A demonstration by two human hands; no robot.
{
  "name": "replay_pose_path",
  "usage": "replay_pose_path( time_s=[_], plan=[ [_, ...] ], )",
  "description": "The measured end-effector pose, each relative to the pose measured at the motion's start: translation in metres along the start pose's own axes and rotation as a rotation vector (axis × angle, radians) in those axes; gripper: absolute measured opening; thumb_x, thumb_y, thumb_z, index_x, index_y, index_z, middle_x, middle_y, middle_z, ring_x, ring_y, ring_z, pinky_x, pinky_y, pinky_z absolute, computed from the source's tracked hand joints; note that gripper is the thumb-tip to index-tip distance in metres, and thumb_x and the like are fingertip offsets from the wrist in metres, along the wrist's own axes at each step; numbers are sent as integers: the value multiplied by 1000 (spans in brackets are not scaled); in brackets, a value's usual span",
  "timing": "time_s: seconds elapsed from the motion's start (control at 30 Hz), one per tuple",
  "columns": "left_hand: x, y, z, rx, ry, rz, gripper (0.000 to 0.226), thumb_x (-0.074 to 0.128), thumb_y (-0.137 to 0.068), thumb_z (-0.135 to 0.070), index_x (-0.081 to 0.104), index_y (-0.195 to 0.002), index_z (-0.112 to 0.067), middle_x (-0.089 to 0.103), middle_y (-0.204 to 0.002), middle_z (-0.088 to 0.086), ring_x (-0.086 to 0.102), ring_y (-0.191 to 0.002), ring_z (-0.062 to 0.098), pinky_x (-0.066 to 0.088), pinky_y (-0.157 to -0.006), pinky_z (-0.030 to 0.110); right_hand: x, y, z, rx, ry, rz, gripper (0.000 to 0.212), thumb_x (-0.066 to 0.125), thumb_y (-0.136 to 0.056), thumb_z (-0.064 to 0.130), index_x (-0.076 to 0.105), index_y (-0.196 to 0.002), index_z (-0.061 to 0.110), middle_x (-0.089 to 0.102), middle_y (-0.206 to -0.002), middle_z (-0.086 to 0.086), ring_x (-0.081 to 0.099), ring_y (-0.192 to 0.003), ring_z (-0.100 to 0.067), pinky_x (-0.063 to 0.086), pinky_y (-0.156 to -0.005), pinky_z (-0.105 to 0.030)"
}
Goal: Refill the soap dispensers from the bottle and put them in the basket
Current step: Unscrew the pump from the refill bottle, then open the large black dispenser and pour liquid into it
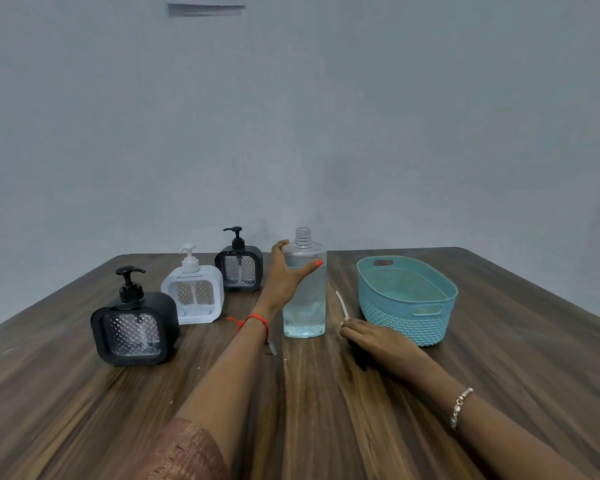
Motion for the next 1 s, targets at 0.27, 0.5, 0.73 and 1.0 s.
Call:
replay_pose_path(
  time_s=[0.27,0.5,0.73,1.0],
  plan=[
    [0,2,-2,-10,-20,-2,80,77,-74,-27,29,-137,-12,46,-127,1,50,-112,15,42,-84,15,-6,1,-5,91,-145,-29,53,47,-91,3,33,-140,19,38,-146,-2,47,-125,-19,43,-96,-30],
    [1,4,-5,-39,-50,-6,84,76,-75,-29,27,-140,-8,45,-133,1,47,-120,17,41,-103,31,-10,-10,-16,180,-243,49,60,45,-85,-9,38,-138,17,46,-141,-6,45,-127,-21,39,-102,-32],
    [2,16,-11,3,-69,-5,72,77,-75,-26,36,-133,-11,49,-129,1,50,-115,13,42,-97,28,-29,-18,-15,224,-382,-49,46,43,-85,-6,53,-126,12,57,-126,-13,52,-116,-25,41,-96,-31],
    [-28,33,-2,-72,-186,-4,91,73,-74,-40,22,-143,-9,33,-148,5,28,-139,19,25,-104,26,-56,-38,19,237,-582,-237,25,54,-89,7,63,-110,-2,67,-108,-15,62,-100,-22,48,-88,-28]
  ],
)
Point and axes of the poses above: each hand's wrist, its own y-axis away from the middle knuckle, its own x-axis out of the palm, z = x × y, the point moved 6 cm from there along -y, towards the middle knuckle
